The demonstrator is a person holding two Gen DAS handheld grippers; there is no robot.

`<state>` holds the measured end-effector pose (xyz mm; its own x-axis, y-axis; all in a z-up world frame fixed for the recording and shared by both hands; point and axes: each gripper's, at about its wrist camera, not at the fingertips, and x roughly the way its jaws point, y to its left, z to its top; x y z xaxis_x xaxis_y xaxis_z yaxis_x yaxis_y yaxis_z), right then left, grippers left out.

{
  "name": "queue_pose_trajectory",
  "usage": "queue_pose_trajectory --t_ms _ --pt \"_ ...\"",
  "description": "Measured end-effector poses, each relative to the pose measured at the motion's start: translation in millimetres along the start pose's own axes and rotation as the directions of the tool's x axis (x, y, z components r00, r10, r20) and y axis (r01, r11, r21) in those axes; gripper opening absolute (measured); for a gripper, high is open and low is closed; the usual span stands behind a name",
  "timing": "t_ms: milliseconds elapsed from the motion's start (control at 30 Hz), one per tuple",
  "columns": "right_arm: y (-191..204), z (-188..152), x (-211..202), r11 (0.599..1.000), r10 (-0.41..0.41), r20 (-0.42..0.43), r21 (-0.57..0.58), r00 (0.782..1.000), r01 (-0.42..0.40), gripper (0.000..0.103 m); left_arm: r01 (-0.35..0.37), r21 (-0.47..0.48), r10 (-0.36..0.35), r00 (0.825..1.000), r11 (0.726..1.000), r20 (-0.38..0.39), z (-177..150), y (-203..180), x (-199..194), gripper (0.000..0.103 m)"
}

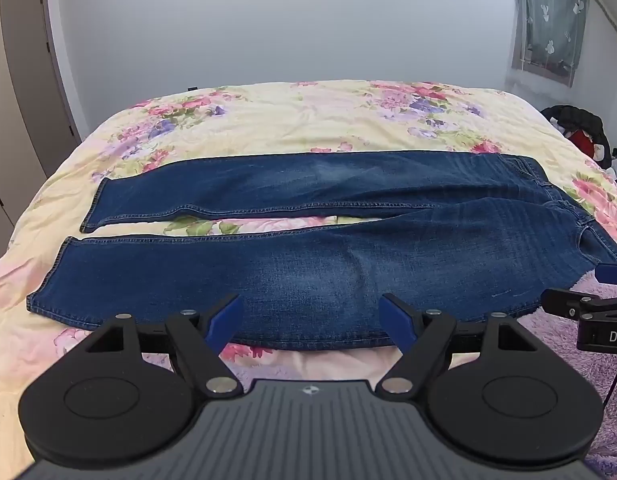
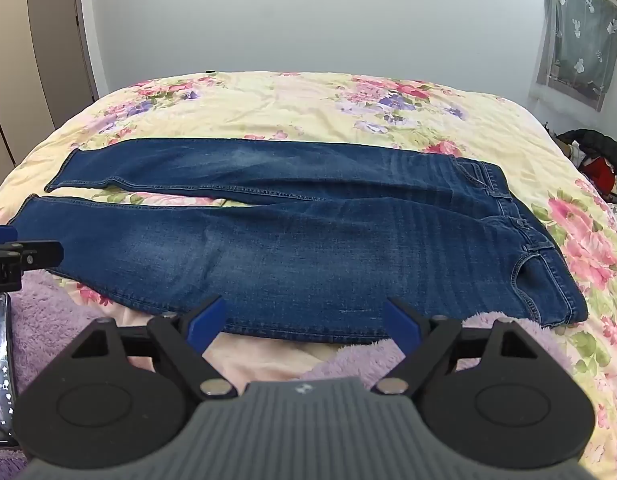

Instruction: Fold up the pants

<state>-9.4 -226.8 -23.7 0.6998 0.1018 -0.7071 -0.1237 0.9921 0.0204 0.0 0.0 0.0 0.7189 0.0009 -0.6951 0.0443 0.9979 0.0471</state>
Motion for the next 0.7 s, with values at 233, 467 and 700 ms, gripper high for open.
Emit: queue_pose_trajectory --t_ms 233,467,700 --pt "1.7 1.4 -0.8 1.0 0.001 0.003 -0.001 1.0 -0.001 0.082 0.009 -0.001 -0.009 1.0 1.0 0.001 -1.1 -4.9 -0.6 0.09" --pt "-0.4 0.1 -1.2 1.0 0.0 0.003 0.0 1.0 0.0 0.082 0.022 0.002 -0.022 1.0 1.0 0.004 -2.3 -6.9 1.0 0.09" --pt "2.8 2.9 -3.0 1.0 0.0 0.004 0.001 1.0 0.0 0.082 0.029 -0.001 -0.029 1.0 1.0 0.008 -1.9 -8.2 -0.8 0.091"
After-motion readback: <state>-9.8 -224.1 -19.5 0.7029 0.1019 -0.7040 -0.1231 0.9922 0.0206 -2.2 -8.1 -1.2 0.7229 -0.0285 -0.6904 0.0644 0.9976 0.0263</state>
